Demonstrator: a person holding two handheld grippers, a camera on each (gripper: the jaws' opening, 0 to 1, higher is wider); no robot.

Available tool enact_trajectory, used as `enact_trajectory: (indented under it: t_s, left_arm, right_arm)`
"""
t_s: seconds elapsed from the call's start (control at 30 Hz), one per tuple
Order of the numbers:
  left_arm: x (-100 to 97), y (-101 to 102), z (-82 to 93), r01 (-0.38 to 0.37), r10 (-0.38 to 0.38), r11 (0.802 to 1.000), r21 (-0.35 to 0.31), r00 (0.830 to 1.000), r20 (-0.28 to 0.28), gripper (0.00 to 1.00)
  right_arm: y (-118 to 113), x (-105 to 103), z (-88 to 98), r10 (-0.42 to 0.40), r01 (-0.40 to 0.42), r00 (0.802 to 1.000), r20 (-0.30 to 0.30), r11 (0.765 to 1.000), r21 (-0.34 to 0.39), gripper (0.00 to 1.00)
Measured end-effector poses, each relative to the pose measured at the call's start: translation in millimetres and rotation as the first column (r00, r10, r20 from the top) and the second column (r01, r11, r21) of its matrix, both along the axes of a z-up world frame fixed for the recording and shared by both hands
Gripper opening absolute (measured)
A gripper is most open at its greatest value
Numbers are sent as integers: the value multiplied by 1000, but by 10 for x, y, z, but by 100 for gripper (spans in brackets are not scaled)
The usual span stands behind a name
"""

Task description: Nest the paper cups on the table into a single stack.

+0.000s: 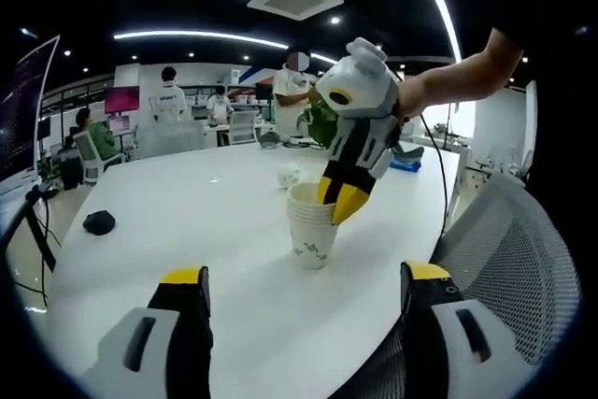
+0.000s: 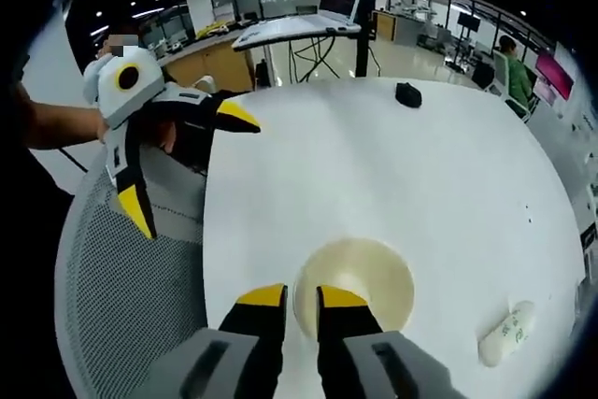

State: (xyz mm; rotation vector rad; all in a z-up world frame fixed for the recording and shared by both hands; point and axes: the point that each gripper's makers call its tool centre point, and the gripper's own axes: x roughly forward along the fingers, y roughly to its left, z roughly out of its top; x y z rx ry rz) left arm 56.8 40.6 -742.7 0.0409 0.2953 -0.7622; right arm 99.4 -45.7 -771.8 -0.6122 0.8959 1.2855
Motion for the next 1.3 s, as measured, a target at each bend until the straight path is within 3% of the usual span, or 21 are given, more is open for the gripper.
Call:
enact_trajectory:
  t_s: [0.13, 0.47, 0.6, 0.8, 1.1, 1.3]
  left_arm:
    - [2, 1, 10, 0, 0, 1000, -1, 1000, 5, 83]
    - [1, 1, 23, 2, -2, 1000, -11, 1000, 8, 83]
    - [0, -6, 18, 5, -5, 1000, -10, 1000, 5, 84]
    - [-12, -22, 5, 14, -14, 1000, -6, 1000, -2, 84]
    - [-8, -25, 35, 10, -9, 1000, -27, 1000, 3, 85]
    - [0, -9, 28, 3, -3, 1000, -24, 1000, 4, 86]
  right_arm:
    - [43, 55, 57, -11, 10, 999, 33, 1000, 27, 12]
    - [42, 60, 381, -101, 95, 994, 41, 986, 138, 22]
    - [31, 153, 560, -181, 169, 983, 36, 962, 215, 24]
    - [-48, 260, 735, -252, 234, 967, 33, 932, 275, 29]
    - [-315, 582, 859, -375, 338, 926, 54, 882, 329, 39]
    - [-546, 856, 810, -473, 420, 877, 78, 836, 353, 47]
